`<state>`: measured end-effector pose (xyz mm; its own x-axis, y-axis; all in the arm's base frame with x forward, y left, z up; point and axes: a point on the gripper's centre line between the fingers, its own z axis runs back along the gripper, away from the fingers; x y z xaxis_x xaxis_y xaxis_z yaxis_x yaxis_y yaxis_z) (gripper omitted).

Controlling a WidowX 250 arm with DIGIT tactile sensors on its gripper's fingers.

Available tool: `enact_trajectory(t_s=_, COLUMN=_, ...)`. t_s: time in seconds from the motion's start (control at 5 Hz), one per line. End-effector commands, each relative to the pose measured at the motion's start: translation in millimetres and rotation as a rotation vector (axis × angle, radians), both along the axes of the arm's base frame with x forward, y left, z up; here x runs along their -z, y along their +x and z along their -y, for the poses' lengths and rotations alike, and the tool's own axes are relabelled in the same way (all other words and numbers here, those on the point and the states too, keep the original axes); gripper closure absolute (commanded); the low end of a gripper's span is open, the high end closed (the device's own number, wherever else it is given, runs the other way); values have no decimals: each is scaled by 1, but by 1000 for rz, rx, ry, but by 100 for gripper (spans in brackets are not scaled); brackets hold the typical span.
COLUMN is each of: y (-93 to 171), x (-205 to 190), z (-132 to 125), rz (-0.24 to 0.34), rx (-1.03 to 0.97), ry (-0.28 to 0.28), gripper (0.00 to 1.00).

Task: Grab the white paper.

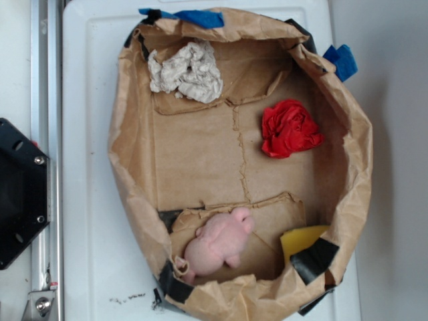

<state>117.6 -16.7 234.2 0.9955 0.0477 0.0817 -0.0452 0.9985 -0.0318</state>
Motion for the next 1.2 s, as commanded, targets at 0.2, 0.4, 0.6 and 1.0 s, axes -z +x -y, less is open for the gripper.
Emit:
enact_trajectory(t_s=0.2, y=148, x=35, z=-16, rz=61, rx=-434, ry=12, gripper=0)
enact_trajectory(t_s=0.4, y=148, x=35, z=-16, rz=61, rx=-434, ry=12, gripper=0)
enact_trajectory(t_s=0.6, y=148, x=35, z=-16, rz=61, rx=-434, ry=12, gripper=0)
enact_trajectory(t_s=1.0, y=140, x=54, z=-28, rz=110, rx=-683, ry=68, gripper=0)
